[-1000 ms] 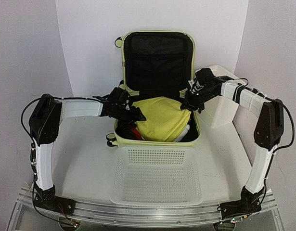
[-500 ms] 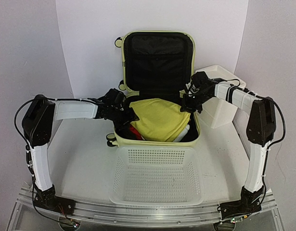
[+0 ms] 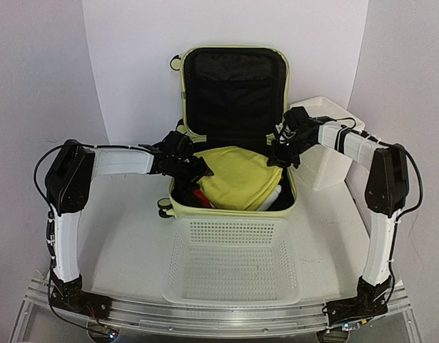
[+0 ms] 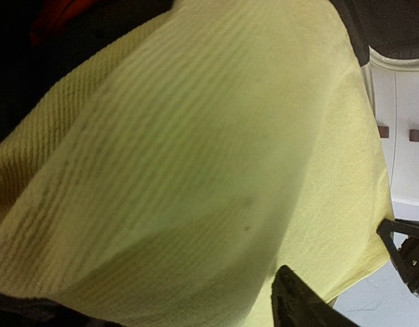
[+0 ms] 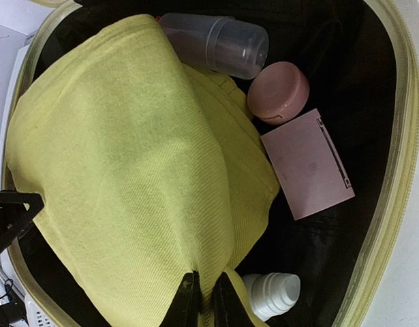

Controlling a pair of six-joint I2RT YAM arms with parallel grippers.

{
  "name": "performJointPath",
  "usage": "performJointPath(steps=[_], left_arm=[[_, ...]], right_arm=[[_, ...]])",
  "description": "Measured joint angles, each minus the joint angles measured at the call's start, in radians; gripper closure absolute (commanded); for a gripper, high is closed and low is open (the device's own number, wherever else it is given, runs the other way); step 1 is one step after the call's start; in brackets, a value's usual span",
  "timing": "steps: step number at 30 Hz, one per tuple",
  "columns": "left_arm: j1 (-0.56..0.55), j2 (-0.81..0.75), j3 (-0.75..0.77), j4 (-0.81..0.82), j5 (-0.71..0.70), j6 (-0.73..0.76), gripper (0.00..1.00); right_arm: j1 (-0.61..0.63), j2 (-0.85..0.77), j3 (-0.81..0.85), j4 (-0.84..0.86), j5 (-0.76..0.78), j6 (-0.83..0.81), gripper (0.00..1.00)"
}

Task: Open, take out, and arrange the luggage

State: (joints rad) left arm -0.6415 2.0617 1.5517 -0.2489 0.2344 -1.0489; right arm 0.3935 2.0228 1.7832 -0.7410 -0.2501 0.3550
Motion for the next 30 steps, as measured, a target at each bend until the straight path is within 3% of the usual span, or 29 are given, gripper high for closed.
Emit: performJointPath(steps=[1,3,8,11,12,14,18,23,30], left_arm=[[0.000,0.004,0.000,0.003,0.001,-0.008,0.23],[0.000,0.008,0.000,0.007,0.002,-0.022,0.33],[0.001,0.009,-0.006,0.005,-0.002,-0.055,0.71],[-0.001,0.009,-0.006,0.011,0.000,-0.061,0.97],[-0.002,0.009,-0.004,0.012,-0.002,-0.056,1.00],[-0.003,0.009,0.002,0.005,-0.009,-0.040,1.00],[-0.006,0.002,0.014,-0.016,-0.037,0.005,1.00],[-0.017,-0.073,-0.002,-0.048,-0.086,0.055,1.00],[-0.015,-0.315,-0.104,-0.071,-0.131,0.058,1.00]], right_arm=[[0.000,0.000,0.000,0.001,-0.001,0.000,0.91],[0.000,0.000,0.000,0.003,-0.002,0.000,0.91],[0.000,0.000,0.000,0.008,-0.004,0.000,0.90],[0.000,0.003,0.000,0.018,-0.011,0.000,0.81],[0.000,0.004,0.000,0.021,-0.011,0.002,0.75],[0.000,0.007,0.000,0.028,-0.010,-0.006,0.52],[0.000,0.008,0.000,0.038,0.005,-0.026,0.27],[0.000,0.008,-0.008,0.056,0.003,-0.063,0.20],[0.000,0.008,-0.021,0.083,-0.075,-0.071,0.11]])
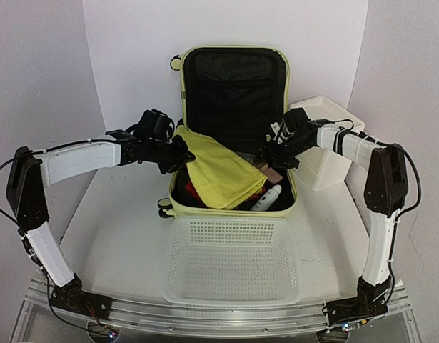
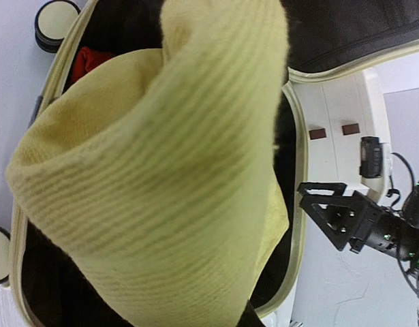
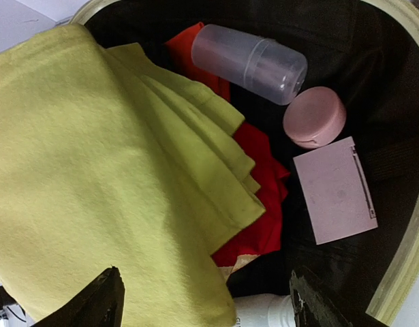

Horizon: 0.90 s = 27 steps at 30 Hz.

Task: Open, take out, and arrange the luggage

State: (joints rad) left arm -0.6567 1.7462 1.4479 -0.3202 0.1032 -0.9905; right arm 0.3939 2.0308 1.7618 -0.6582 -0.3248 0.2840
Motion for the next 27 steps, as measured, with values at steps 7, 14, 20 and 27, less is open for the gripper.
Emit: performJointPath(steps=[7,14,20,27], left_arm=[[0.020,-0.189,-0.139,-0.055,-0.073,-0.052,1.00],[0.025,-0.294,-0.252,-0.103,-0.150,-0.109,1.00],[0.025,-0.317,-0.281,-0.108,-0.163,-0.153,1.00],[0.025,-0.322,-0.281,-0.110,-0.163,-0.188,1.00]], right_arm=[[0.033,-0.022,-0.068,0.006,-0.106,0.017,0.06],[0.197,-0.160,-0.171,0.008,-0.079,0.069,0.05],[0.425,-0.230,-0.171,0.048,0.061,0.023,0.10],[0.611,-0.219,-0.183,0.194,0.291,-0.103,0.06]])
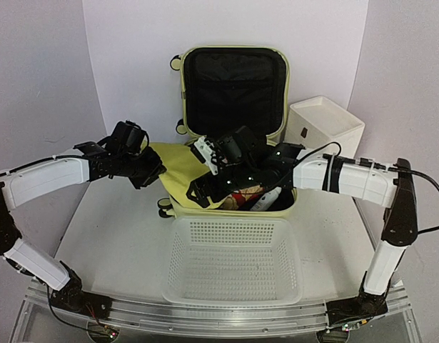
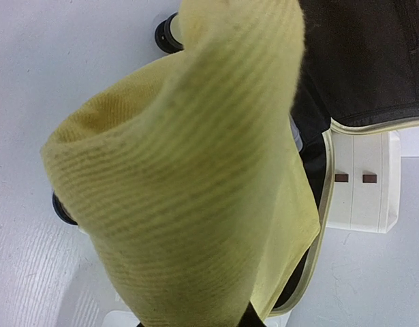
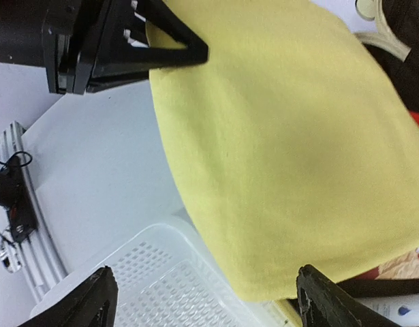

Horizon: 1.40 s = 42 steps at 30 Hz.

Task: Open, take out, and arrange the luggage

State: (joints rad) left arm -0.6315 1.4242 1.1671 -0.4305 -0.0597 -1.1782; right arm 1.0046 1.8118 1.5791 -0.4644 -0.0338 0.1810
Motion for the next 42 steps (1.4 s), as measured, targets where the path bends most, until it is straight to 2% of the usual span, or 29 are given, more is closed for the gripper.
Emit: performJointPath(steps=[3,10,13,15,18,20,22,23,26,34,42], left_arm=[[0.000,0.000,0.000,-0.002,0.000,-0.011,1.00],[0.000,-0.001,0.000,-0.010,0.003,-0.031,1.00],[0.000,-0.001,0.000,-0.010,0.004,-0.033,1.00],[0.000,-0.001,0.000,-0.010,0.004,-0.033,1.00],[0.000,-0.001,0.002,-0.009,0.006,-0.034,1.00],[0.000,-0.001,0.002,-0.009,0.008,-0.037,1.00],[0.000,-0.001,0.004,-0.013,0.013,-0.044,1.00],[0.000,-0.001,0.007,-0.014,0.016,-0.048,1.00],[-0.005,-0.001,0.025,-0.016,0.041,-0.055,1.00],[-0.111,-0.001,0.054,-0.014,0.001,-0.116,1.00],[-0.297,-0.001,0.054,0.000,-0.041,-0.193,1.00]], right_arm=[[0.042,0.048,0.013,0.068,0.132,-0.047,0.02],[0.106,0.258,0.103,0.142,0.402,-0.128,0.03],[0.114,0.300,0.109,0.151,0.473,-0.156,0.20],[0.113,0.309,0.112,0.156,0.519,-0.180,0.43],[0.114,0.309,0.114,0.166,0.560,-0.215,0.70],[0.116,0.305,0.114,0.171,0.576,-0.239,0.80],[0.113,0.295,0.113,0.169,0.583,-0.264,0.82],[0.110,0.286,0.112,0.167,0.579,-0.276,0.90],[0.095,0.236,0.092,0.144,0.536,-0.321,1.00],[0.041,0.109,0.085,-0.055,0.406,-0.447,1.00],[0.027,-0.103,-0.049,-0.240,0.274,-0.549,1.00]])
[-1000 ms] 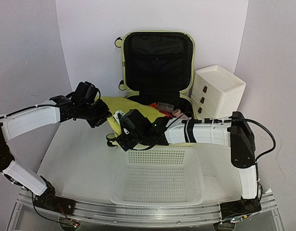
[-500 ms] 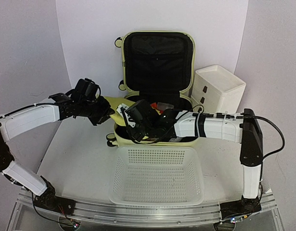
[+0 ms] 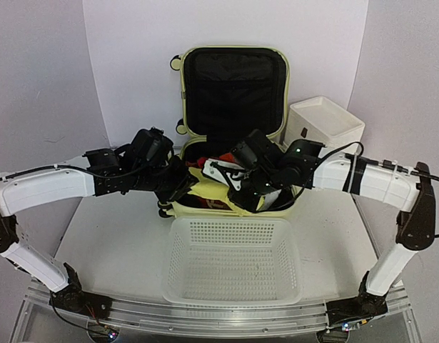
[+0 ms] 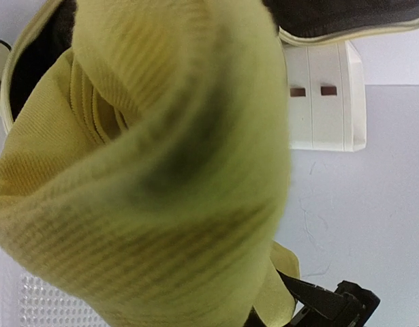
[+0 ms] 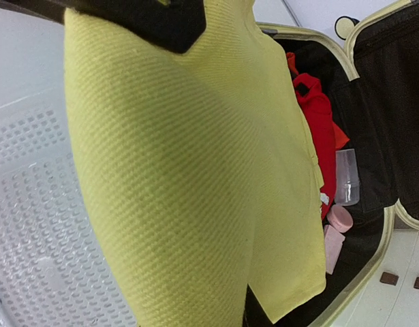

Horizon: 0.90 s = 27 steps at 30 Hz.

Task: Open, take out, and arrange the luggage

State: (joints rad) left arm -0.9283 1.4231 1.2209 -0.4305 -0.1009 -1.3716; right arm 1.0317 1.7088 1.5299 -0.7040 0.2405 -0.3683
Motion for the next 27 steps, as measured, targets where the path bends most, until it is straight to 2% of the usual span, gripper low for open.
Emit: performJointPath(steps=[8,21,24,25,26,27], left_arm=[[-0.222,-0.010,-0.062,0.048,-0.126,-0.096,1.00],[-0.467,-0.005,-0.151,0.030,-0.357,-0.307,0.99],[-0.516,-0.002,-0.187,0.031,-0.381,-0.386,0.98],[-0.534,0.002,-0.192,0.029,-0.390,-0.411,0.96],[-0.550,0.015,-0.196,0.023,-0.399,-0.439,0.88],[-0.562,0.020,-0.196,0.020,-0.401,-0.447,0.73]], right_arm=[[0.001,-0.158,-0.121,-0.151,-0.172,0.029,1.00],[0.001,-0.209,-0.285,-0.132,-0.429,0.083,1.00],[0.001,-0.204,-0.317,-0.126,-0.497,0.085,0.95],[0.002,-0.200,-0.327,-0.125,-0.521,0.085,0.91],[0.003,-0.193,-0.337,-0.127,-0.540,0.084,0.84],[0.003,-0.188,-0.347,-0.126,-0.554,0.082,0.80]])
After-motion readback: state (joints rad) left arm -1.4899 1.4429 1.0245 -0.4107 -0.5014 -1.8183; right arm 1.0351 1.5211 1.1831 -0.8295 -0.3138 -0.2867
